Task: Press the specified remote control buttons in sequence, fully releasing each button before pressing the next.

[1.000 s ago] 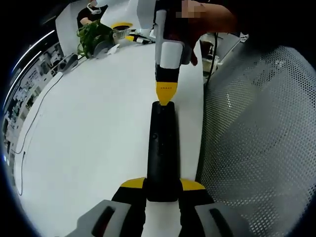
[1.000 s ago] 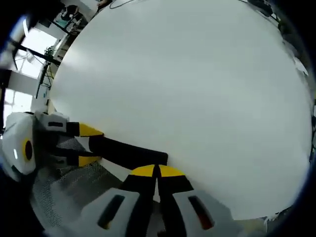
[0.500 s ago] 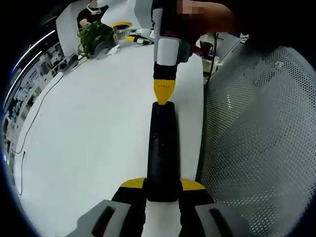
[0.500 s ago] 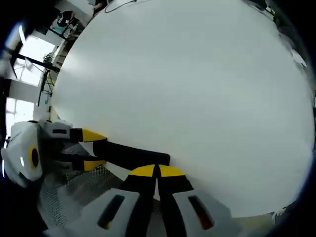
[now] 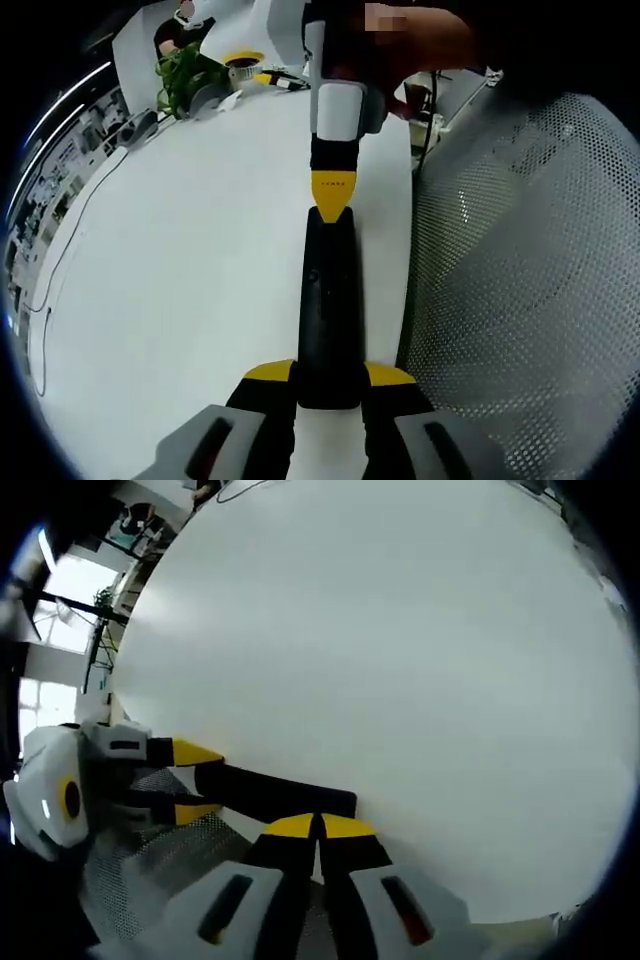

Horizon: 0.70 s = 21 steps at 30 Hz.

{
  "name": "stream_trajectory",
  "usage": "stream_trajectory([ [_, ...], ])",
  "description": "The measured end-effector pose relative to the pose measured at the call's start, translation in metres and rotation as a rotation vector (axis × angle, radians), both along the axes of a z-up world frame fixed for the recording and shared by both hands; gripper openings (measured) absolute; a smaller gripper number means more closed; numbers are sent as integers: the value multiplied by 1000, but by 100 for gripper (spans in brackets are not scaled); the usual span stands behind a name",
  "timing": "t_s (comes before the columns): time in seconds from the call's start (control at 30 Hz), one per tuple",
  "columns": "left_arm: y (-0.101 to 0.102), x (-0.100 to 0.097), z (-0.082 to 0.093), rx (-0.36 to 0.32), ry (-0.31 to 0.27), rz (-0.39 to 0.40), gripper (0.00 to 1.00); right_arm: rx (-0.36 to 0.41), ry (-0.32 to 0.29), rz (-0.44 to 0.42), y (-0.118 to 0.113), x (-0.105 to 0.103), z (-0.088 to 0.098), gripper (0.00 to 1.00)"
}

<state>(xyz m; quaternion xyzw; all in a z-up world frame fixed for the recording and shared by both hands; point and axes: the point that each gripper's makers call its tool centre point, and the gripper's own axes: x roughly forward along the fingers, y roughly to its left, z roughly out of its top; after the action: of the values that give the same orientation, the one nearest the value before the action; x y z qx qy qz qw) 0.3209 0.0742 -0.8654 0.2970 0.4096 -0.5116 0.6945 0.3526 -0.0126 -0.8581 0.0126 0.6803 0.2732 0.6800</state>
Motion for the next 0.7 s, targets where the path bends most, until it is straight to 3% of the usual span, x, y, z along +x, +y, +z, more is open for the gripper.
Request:
stream_trajectory([
  [0.5,-1,0,0,-4,-4,-16,25,18,-4,18,0,0,0,0],
  [0.7,-1,0,0,-6,-6,-18,25,43,46,-74,-2,1,-1,0],
])
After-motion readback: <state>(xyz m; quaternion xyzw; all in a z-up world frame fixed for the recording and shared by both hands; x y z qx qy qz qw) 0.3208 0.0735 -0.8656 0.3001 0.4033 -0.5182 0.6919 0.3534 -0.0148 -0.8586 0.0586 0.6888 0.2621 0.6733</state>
